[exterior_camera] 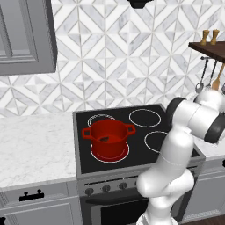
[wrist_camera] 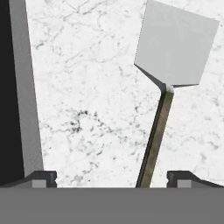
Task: Put the potato and tomato in the pot. Retrieve the spatula and lightly stir the vegetables in the pot.
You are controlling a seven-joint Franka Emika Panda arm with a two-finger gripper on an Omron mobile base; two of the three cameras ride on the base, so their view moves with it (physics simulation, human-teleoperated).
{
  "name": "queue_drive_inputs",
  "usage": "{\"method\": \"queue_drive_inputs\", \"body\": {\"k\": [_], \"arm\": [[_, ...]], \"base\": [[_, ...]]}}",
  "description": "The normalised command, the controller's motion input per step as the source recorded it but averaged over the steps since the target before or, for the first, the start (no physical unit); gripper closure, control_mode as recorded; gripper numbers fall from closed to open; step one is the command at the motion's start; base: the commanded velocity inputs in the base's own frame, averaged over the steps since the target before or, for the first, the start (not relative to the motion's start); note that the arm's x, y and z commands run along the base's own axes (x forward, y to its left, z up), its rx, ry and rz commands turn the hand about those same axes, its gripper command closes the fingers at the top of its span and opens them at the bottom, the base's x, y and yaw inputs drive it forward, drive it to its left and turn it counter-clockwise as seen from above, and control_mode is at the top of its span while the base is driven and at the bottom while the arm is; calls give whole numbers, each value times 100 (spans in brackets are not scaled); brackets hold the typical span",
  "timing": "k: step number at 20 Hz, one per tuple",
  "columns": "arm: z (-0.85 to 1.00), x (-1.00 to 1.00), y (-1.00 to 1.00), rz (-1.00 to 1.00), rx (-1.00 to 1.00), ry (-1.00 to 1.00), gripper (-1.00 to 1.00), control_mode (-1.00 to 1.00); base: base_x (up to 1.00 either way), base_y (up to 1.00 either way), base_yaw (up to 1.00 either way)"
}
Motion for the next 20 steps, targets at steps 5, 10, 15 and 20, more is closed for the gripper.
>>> {"method": "queue_drive_inputs", "body": {"k": [5,10,15,20], "arm": [[-13,0,-34,-8,0,0,-100,-100],[-19,0,-12,-7,0,0,-100,-100],[-14,0,-3,-5,0,0,-100,-100],[-20,0,4,-5,0,0,-100,-100]], "base": [[0,0,0],[0,0,0],[0,0,0],[0,0,0]]}}
